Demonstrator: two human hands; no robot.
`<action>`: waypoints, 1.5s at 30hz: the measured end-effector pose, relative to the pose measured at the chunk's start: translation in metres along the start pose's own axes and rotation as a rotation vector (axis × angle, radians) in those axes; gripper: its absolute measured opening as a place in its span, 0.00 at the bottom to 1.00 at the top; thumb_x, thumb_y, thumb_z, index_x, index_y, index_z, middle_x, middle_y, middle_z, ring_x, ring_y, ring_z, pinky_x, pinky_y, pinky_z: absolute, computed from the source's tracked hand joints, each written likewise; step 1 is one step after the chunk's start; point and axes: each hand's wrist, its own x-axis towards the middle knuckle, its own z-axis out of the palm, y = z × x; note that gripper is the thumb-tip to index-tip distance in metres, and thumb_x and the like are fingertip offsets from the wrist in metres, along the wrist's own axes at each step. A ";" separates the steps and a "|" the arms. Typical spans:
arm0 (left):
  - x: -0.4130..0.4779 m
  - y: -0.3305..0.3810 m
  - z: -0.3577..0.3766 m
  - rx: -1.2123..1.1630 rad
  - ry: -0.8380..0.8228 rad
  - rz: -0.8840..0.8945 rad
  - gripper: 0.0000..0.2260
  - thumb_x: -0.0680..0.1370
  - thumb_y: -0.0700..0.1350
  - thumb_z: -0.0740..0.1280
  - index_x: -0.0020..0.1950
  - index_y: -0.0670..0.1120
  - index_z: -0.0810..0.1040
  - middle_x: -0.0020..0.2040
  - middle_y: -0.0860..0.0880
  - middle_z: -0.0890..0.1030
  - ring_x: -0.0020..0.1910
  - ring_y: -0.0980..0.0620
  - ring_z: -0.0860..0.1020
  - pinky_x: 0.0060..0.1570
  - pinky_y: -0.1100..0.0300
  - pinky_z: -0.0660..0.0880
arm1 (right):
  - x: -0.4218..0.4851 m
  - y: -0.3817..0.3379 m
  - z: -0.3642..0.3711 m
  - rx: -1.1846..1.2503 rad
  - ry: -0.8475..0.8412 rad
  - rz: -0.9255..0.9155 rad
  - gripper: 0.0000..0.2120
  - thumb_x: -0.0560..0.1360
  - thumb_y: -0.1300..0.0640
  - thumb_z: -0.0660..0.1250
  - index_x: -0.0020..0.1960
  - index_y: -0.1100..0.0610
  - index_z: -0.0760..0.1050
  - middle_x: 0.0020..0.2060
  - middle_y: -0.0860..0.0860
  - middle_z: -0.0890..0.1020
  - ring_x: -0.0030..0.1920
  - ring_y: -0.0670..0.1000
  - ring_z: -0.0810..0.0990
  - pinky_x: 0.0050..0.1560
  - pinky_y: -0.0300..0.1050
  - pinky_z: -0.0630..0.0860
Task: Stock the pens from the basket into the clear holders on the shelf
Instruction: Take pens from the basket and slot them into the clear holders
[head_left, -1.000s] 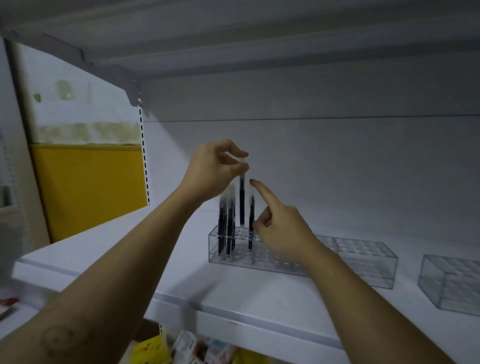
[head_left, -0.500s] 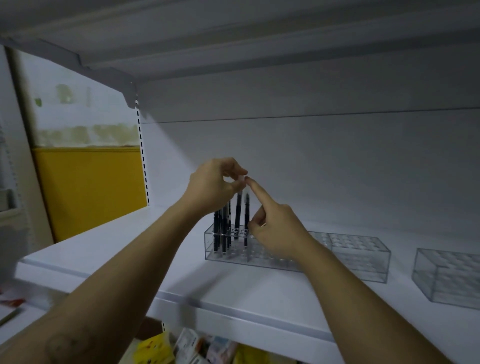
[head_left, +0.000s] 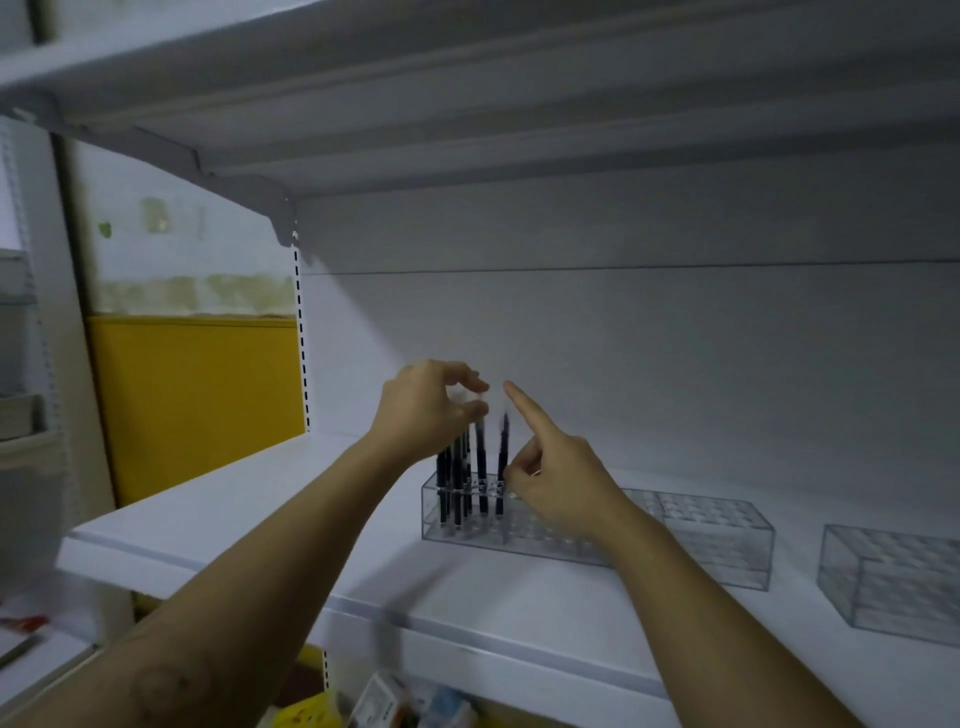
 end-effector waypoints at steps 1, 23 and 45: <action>-0.002 0.000 0.001 0.020 0.003 0.018 0.11 0.74 0.51 0.70 0.56 0.56 0.80 0.65 0.56 0.76 0.64 0.52 0.74 0.66 0.50 0.69 | 0.000 0.000 0.001 -0.001 0.003 0.001 0.43 0.76 0.62 0.66 0.75 0.32 0.46 0.40 0.48 0.81 0.40 0.48 0.81 0.45 0.40 0.80; -0.187 0.036 0.030 0.072 0.115 0.325 0.18 0.73 0.53 0.66 0.63 0.51 0.77 0.60 0.52 0.79 0.59 0.50 0.74 0.58 0.56 0.67 | -0.171 -0.016 -0.012 -0.293 0.359 -0.054 0.26 0.73 0.49 0.71 0.69 0.45 0.69 0.62 0.43 0.74 0.63 0.46 0.70 0.67 0.49 0.66; -0.434 -0.001 0.234 0.052 -0.746 0.092 0.19 0.79 0.55 0.63 0.68 0.52 0.71 0.66 0.51 0.73 0.66 0.48 0.69 0.62 0.52 0.66 | -0.414 0.172 0.144 -0.292 -0.211 0.690 0.23 0.78 0.48 0.65 0.71 0.50 0.66 0.67 0.50 0.70 0.65 0.53 0.71 0.60 0.49 0.72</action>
